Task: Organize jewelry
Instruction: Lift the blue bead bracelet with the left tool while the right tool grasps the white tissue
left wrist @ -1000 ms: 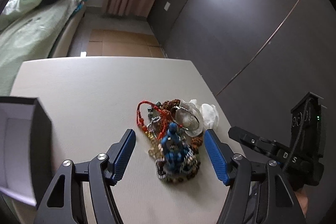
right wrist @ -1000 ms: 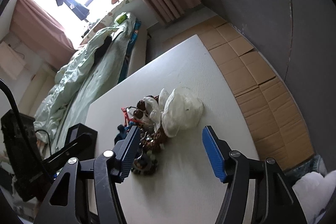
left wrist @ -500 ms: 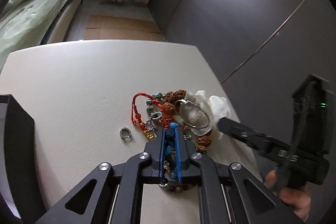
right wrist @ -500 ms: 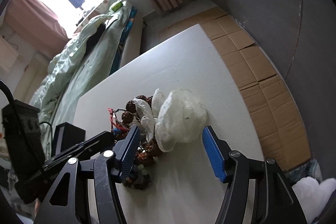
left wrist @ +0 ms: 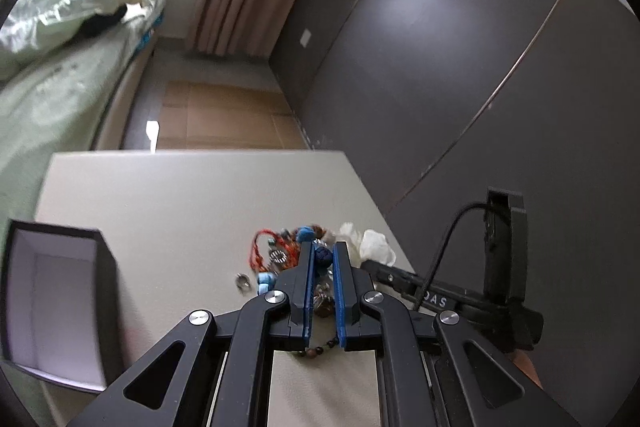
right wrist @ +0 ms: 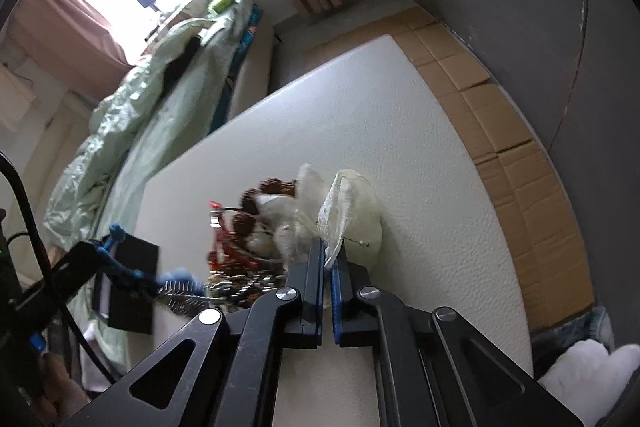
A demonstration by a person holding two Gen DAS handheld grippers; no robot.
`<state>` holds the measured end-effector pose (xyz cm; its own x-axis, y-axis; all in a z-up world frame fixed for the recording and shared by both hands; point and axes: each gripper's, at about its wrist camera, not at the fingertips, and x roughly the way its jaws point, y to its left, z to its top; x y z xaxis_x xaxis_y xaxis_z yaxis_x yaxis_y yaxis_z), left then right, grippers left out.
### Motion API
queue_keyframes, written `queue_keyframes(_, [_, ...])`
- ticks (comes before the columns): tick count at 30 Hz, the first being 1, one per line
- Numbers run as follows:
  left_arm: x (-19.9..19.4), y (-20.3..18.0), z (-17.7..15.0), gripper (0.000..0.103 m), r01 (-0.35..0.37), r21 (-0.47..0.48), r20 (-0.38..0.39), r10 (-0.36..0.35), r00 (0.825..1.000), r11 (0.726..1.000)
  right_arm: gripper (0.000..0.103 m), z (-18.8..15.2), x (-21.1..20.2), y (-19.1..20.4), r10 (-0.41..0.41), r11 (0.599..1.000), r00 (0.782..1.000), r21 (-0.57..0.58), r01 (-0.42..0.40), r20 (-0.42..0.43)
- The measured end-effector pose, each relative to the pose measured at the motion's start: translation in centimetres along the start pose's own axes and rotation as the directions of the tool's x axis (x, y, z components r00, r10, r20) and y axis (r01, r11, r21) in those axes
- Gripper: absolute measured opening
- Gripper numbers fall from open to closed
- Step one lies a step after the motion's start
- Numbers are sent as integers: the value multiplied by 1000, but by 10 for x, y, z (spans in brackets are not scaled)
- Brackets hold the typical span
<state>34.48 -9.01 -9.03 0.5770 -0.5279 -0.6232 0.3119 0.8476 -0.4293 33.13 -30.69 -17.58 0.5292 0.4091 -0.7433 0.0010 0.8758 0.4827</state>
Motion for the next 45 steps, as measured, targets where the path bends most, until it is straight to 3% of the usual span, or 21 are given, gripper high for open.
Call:
queue_keyframes(7, [-37,5,9,9,-38,8,68,37,997,999,4,-6,-16,21,83,996,995,-25,-82,49])
queue_keyframes(15, [-70,8,17,9,-79,26,130,75,989,997,4,-8,-45,50,179,983,976,-58,-173,126])
queue_keyframes(20, [-88,2,20,9,-135,73,166,121,979,988,4,-12,-58,68,202,977,967,-102,-188,155])
queue_keyframes(27, [-118,-3,33,9,-163,116,214,136,967,980,4,-12,-70,91,301,949,937,-148,-277,178])
queue_keyframes(38, [-163,-10,54,9,-194,140,293,147,945,971,4,-2,-79,134,377,919,906,-204,-338,193])
queue_keyframes(45, [-188,-14,67,9,-238,161,338,173,925,958,4,14,-85,166,452,885,867,-229,-406,209])
